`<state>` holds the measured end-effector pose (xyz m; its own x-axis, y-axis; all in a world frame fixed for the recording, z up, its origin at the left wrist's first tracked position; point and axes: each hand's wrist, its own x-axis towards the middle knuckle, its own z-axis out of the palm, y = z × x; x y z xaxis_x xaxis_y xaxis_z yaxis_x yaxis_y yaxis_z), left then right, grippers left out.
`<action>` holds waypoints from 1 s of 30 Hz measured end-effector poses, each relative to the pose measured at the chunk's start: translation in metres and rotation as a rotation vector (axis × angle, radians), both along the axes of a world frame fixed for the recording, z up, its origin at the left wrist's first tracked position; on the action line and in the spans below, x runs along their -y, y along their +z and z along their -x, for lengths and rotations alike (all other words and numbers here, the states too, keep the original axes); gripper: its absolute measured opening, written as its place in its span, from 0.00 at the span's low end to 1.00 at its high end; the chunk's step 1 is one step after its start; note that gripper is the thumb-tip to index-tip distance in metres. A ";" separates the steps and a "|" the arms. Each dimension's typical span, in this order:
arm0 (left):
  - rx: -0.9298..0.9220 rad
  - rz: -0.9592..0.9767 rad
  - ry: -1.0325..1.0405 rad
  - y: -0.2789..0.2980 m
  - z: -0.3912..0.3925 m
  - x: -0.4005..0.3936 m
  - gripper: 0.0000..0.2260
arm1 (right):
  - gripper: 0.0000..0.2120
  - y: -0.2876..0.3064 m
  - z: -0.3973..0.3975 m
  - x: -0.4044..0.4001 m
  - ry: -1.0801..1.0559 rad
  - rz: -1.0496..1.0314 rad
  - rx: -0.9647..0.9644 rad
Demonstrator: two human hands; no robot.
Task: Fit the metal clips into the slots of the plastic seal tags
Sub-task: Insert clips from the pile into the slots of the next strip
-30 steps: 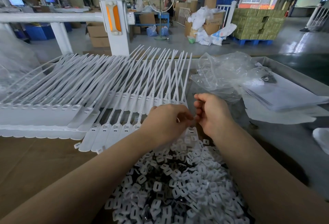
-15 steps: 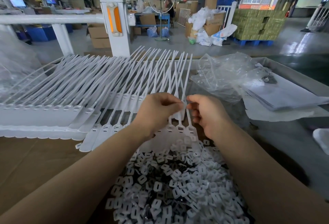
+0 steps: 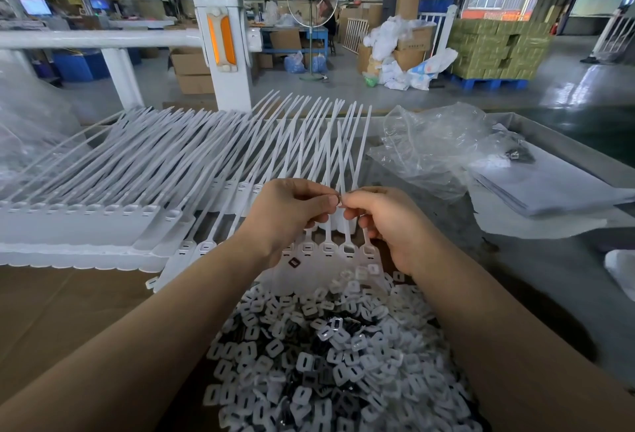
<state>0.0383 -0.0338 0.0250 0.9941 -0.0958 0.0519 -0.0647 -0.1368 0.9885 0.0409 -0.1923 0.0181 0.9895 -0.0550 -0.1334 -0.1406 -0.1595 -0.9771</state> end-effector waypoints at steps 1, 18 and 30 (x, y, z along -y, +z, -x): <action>0.008 -0.005 0.001 0.000 0.000 0.000 0.04 | 0.04 0.000 0.000 0.000 0.000 -0.004 0.002; -0.026 -0.100 -0.012 -0.002 -0.003 0.003 0.05 | 0.04 0.001 0.001 -0.002 -0.055 -0.033 0.012; 0.003 -0.443 -0.185 -0.008 0.010 0.032 0.08 | 0.07 -0.001 -0.006 0.004 -0.307 -0.308 -0.097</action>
